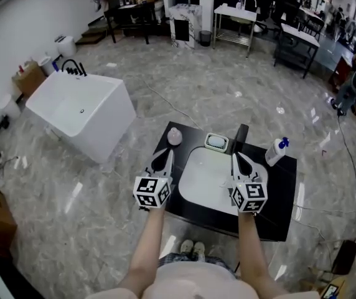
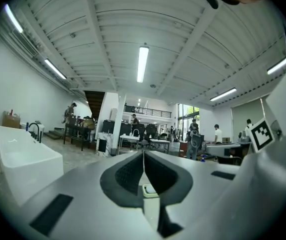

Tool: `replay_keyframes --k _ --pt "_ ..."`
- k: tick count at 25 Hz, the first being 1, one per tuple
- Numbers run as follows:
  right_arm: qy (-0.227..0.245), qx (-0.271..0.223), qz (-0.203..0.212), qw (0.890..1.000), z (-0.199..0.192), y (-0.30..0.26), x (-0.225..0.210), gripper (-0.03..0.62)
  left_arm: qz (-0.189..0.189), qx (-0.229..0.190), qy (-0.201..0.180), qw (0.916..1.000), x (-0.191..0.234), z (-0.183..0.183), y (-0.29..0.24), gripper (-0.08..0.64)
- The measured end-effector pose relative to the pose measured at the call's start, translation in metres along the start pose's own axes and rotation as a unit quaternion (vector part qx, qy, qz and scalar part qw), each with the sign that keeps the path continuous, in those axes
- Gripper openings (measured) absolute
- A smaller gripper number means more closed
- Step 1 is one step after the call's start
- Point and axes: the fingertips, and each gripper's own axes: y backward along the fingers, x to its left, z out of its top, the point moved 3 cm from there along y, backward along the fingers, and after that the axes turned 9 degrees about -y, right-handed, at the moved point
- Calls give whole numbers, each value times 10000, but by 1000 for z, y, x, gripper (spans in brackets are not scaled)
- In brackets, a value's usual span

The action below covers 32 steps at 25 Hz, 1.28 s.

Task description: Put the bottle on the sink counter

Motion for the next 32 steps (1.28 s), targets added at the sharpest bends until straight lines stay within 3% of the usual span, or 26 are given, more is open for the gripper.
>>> replay_keyframes --k 11,20,32 --pt "-182 -348 -530 9978 6 89 -30 15 -116 -44 -8 9999 -27 6 47 28" --pt "206 -175 -607 9978 3 108 -24 14 -211 -41 73 9997 -36 0 54 28" --pt "19 -169 -761 9970 1 126 -34 14 -387 6 144 9991 -44 -8 52 28"
